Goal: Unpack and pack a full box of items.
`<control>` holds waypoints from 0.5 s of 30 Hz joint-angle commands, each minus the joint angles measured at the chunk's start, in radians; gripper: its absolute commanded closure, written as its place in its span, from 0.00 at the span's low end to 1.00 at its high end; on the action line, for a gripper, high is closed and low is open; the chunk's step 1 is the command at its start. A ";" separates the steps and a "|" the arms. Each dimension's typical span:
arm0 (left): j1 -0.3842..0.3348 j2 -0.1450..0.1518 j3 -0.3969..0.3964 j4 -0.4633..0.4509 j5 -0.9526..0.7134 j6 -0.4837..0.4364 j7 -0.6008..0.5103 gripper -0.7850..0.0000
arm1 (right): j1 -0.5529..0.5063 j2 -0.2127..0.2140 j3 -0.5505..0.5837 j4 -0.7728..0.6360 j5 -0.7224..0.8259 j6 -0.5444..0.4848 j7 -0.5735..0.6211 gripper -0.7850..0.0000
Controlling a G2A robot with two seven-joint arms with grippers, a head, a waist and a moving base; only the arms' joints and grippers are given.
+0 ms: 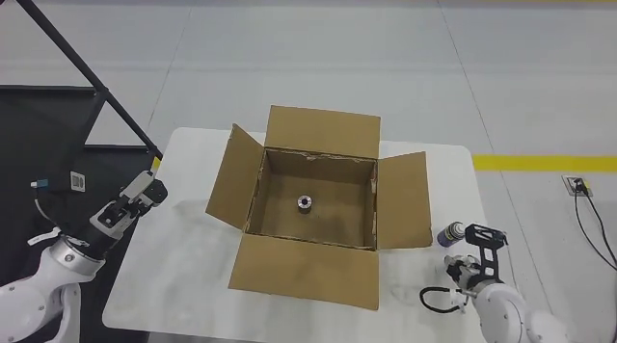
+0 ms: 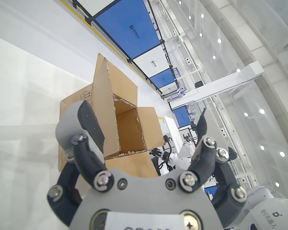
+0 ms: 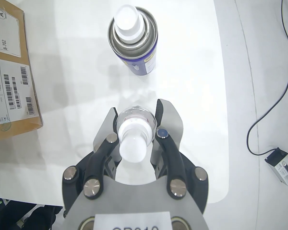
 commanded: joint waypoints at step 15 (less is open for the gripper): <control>0.000 0.000 0.000 0.000 0.000 0.000 0.000 0.00 | -0.012 0.002 0.049 -0.294 -0.060 0.076 -0.069 0.00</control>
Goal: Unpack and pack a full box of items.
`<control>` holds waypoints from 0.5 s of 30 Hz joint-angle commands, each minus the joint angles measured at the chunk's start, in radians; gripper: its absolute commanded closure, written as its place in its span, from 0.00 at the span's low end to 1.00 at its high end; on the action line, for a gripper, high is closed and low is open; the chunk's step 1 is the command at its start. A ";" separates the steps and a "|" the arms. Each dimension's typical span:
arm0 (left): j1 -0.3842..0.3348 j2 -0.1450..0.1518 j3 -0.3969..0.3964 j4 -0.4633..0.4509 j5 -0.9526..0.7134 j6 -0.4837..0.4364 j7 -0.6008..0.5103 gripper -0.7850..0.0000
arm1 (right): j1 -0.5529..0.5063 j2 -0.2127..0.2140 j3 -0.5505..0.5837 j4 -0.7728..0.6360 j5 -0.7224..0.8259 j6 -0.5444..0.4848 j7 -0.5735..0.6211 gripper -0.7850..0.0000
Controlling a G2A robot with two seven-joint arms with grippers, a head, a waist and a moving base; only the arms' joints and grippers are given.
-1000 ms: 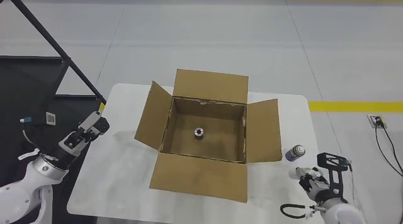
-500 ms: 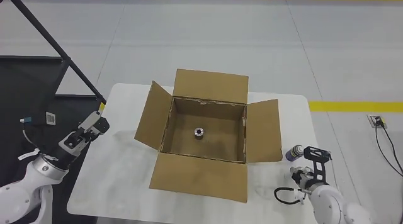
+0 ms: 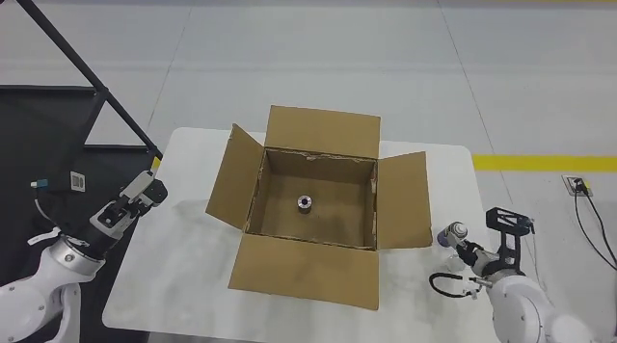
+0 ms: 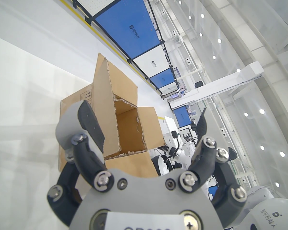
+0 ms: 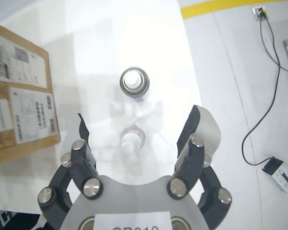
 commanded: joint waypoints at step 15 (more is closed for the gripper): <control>0.000 0.000 0.000 0.000 0.000 0.000 0.000 0.00 | 0.662 -0.056 -0.609 0.261 0.071 -0.309 0.159 0.00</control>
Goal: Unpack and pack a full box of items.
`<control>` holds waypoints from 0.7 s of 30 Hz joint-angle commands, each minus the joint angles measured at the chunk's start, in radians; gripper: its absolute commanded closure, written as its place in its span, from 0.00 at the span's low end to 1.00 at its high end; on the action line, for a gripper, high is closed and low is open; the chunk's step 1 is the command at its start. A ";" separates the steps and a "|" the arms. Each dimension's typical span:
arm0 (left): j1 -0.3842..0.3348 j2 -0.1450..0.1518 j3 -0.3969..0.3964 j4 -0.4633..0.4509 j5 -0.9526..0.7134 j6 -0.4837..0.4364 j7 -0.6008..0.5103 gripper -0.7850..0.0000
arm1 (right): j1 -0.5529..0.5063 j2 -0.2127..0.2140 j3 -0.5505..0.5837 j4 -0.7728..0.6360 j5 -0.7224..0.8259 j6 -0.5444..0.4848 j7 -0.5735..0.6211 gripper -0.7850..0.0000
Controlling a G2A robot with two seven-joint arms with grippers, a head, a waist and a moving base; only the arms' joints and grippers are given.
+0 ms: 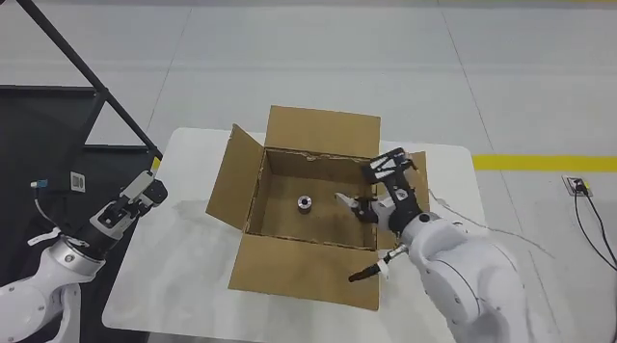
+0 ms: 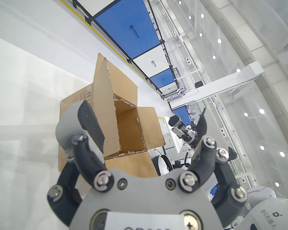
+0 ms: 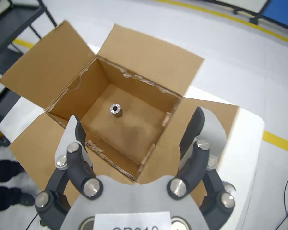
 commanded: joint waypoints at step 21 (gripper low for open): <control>0.000 0.000 0.000 0.000 0.000 0.000 0.000 0.00 | 0.551 -0.260 -0.500 1.147 0.379 -0.012 -0.158 0.00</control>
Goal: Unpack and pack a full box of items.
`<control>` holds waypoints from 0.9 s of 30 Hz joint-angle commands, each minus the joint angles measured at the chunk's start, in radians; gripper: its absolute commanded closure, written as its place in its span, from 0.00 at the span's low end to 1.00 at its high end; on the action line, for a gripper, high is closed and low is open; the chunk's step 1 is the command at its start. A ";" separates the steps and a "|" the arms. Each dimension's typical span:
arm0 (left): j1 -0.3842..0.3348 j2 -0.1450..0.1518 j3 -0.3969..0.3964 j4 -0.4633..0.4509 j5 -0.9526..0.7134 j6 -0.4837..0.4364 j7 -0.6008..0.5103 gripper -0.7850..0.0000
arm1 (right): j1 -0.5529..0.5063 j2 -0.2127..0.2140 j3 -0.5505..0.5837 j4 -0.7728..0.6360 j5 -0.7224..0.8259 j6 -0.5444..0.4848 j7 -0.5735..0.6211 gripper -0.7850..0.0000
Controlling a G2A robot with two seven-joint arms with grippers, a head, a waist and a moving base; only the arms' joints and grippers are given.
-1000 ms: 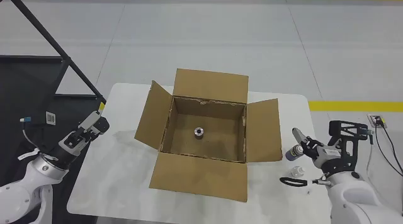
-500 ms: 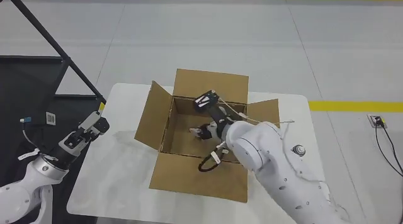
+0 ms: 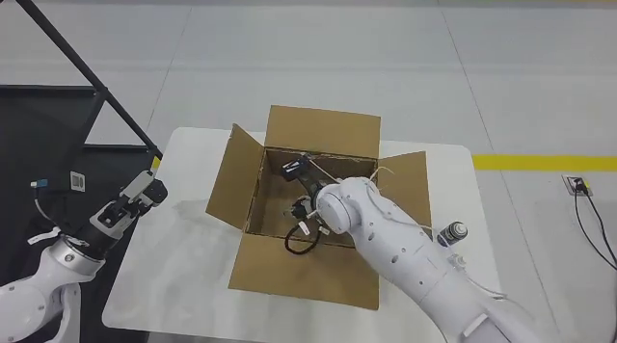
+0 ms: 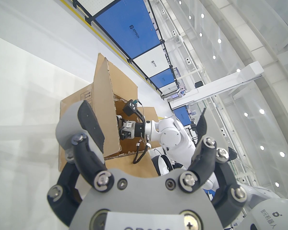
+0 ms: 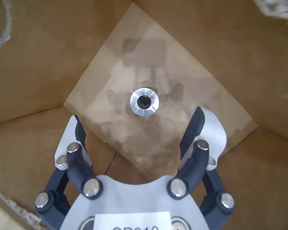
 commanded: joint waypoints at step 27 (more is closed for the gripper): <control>0.000 0.000 0.000 0.000 0.000 0.000 0.000 0.00 | 0.120 -0.170 -0.032 0.440 0.111 -0.148 -0.224 1.00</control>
